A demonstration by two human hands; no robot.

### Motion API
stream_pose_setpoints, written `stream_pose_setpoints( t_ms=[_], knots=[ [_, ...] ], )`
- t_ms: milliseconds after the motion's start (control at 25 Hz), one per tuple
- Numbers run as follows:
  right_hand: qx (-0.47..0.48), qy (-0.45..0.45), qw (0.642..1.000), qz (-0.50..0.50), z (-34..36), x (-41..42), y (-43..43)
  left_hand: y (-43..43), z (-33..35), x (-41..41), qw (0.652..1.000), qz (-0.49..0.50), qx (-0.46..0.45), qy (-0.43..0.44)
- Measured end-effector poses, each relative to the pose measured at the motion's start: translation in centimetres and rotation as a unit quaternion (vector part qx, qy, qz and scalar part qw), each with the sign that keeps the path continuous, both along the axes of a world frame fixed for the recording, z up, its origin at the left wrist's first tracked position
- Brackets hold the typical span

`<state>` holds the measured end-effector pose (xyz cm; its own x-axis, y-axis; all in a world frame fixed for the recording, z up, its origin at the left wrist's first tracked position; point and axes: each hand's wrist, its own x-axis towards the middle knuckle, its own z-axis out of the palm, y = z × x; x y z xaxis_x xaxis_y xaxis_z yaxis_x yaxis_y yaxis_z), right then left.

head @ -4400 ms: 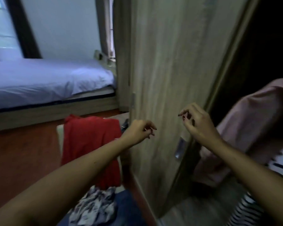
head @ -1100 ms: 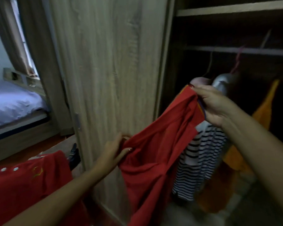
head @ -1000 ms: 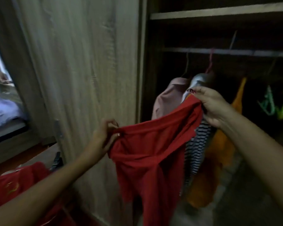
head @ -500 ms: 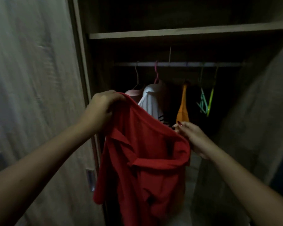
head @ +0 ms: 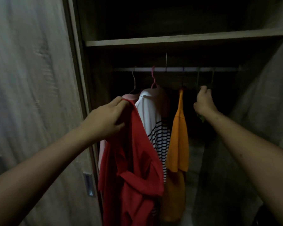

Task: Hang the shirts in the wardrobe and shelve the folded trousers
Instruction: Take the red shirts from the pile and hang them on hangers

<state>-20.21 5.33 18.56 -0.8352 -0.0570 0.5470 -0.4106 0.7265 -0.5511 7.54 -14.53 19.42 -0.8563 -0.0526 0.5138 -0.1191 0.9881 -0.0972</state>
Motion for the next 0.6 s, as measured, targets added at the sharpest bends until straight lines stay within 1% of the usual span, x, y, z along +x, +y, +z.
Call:
stream_pose_setpoints(
  t_ms=[40, 80, 200, 320, 360, 520, 600],
  knots=[
    [0.003, -0.029, 0.999, -0.019, -0.1, -0.8, -0.2, -0.2, 0.0, -0.1, 1.000, -0.006, 0.015, -0.012],
    [0.008, -0.040, 0.999, -0.037, -0.3, -1.3, -0.4, -0.6, -0.1, -0.1, 0.999, -0.012, 0.031, -0.023],
    [0.006, -0.045, 0.997, -0.068, -0.9, -2.4, -0.6, -1.1, -0.4, -0.1, 0.997, -0.027, 0.061, -0.049],
    [-0.067, -0.045, 0.996, -0.033, -1.1, -2.9, -0.4, -1.2, -0.7, 0.0, 0.993, -0.035, 0.099, -0.050],
    [-0.079, -0.040, 0.996, -0.018, -1.2, -2.8, -0.1, -1.2, -0.7, 0.0, 0.992, -0.034, 0.106, -0.051],
    [-0.046, 0.000, 0.999, -0.001, -1.0, -3.1, 1.6, -1.6, -1.4, -0.5, 0.993, -0.043, 0.102, -0.050],
    [-0.056, 0.016, 0.998, 0.022, -0.1, -3.7, 2.0, -1.7, -1.5, -1.1, 0.993, -0.051, 0.098, -0.049]
  ],
)
